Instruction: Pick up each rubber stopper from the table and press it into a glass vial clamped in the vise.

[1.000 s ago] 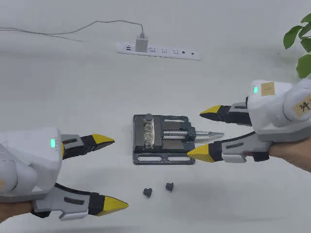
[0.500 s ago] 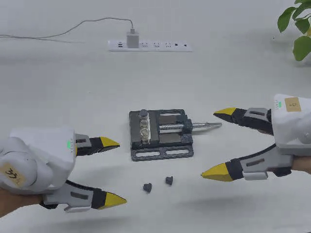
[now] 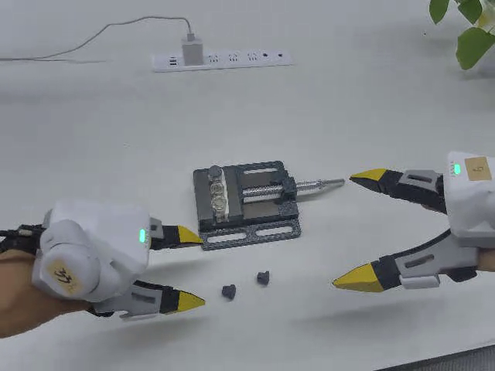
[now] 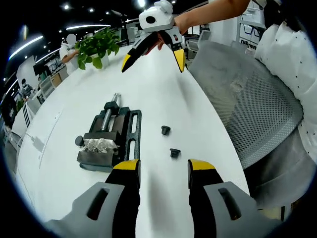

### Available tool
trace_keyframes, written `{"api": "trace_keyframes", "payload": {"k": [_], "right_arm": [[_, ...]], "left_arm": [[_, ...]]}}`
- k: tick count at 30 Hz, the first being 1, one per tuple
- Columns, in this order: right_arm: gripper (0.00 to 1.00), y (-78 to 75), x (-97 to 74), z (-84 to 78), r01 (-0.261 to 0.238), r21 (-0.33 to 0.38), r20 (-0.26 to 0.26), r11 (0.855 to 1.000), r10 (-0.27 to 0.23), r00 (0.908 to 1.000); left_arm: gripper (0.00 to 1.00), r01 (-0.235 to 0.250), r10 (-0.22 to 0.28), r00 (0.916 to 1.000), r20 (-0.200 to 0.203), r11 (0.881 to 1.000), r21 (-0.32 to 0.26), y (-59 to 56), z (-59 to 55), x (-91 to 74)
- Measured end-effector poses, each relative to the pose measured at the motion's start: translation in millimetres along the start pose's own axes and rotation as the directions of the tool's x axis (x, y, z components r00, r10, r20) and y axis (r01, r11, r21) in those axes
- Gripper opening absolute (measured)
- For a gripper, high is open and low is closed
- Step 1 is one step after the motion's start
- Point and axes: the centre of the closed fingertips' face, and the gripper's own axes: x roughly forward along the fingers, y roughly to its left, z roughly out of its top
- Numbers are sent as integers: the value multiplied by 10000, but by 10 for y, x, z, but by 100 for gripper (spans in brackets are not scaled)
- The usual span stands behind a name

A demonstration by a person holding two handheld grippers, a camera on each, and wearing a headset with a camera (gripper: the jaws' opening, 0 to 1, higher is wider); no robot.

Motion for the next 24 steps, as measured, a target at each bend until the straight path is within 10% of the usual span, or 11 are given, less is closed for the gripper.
{"api": "trace_keyframes", "payload": {"k": [24], "right_arm": [[92,-22,-94,-118,179,299,21,9994,-179,9998]], "left_arm": [[10,1159,-1112,9911,-734,9912,638,-217,-145,424]]}}
